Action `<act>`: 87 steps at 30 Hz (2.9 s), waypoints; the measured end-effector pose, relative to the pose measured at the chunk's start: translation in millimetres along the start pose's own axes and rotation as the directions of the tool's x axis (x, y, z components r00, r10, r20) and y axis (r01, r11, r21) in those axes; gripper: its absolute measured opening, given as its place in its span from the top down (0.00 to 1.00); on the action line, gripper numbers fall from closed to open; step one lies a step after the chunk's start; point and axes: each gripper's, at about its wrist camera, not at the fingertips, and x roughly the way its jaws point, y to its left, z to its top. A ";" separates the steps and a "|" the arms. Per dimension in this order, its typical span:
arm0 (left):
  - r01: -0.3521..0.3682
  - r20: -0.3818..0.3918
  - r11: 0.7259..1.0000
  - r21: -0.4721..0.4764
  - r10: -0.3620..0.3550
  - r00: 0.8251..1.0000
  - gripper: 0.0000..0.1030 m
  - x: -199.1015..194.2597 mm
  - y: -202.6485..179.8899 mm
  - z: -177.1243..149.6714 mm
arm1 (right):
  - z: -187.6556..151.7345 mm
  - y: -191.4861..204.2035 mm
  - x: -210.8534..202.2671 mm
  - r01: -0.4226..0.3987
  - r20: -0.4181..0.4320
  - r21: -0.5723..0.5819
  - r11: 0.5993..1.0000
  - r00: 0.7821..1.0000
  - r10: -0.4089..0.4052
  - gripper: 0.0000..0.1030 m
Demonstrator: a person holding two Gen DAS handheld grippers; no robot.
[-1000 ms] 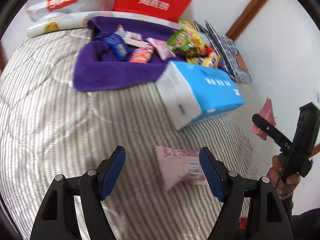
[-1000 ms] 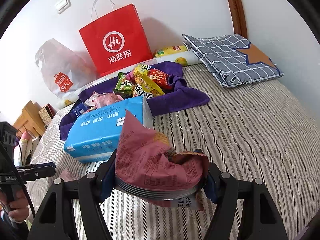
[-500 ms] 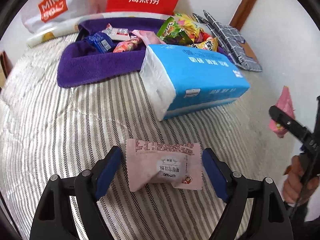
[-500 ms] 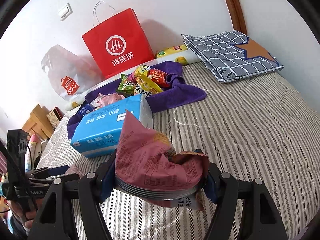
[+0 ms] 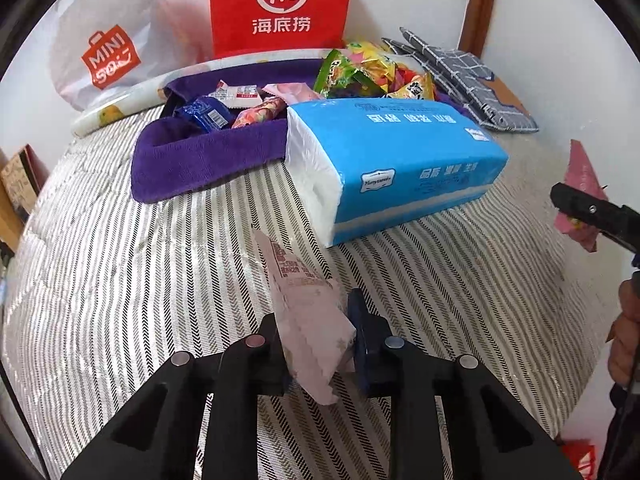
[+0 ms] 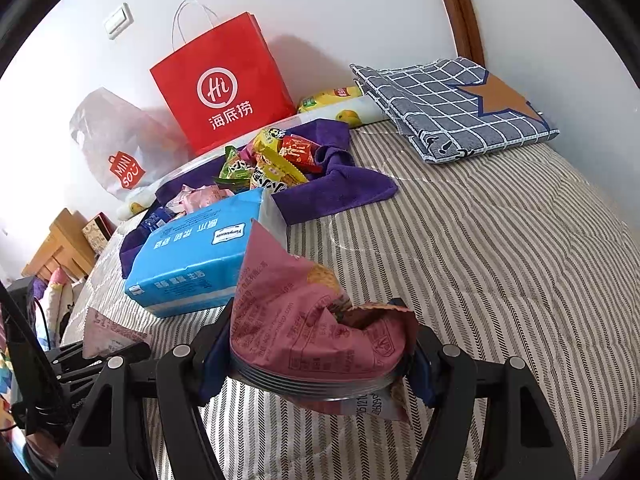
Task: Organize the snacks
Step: 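Carry the pink chip bag with the right gripper while the left carries the wrapper toward the towel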
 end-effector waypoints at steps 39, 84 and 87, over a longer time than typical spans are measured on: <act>0.093 0.023 0.991 -0.093 -0.092 0.996 0.79 -25.8 24.2 14.5 | 11.5 40.3 -2.8 -0.017 0.019 -0.077 0.997 1.000 0.018 0.32; 0.135 0.103 0.986 -0.100 -0.125 0.987 0.79 -60.6 0.3 59.6 | 52.5 65.3 -30.7 -0.009 0.131 -0.164 0.986 0.991 0.030 0.32; 0.148 0.107 0.984 -0.100 -0.137 0.985 0.79 -62.2 1.6 64.0 | 56.2 69.0 -30.4 -0.009 0.134 -0.169 0.986 0.990 0.032 0.32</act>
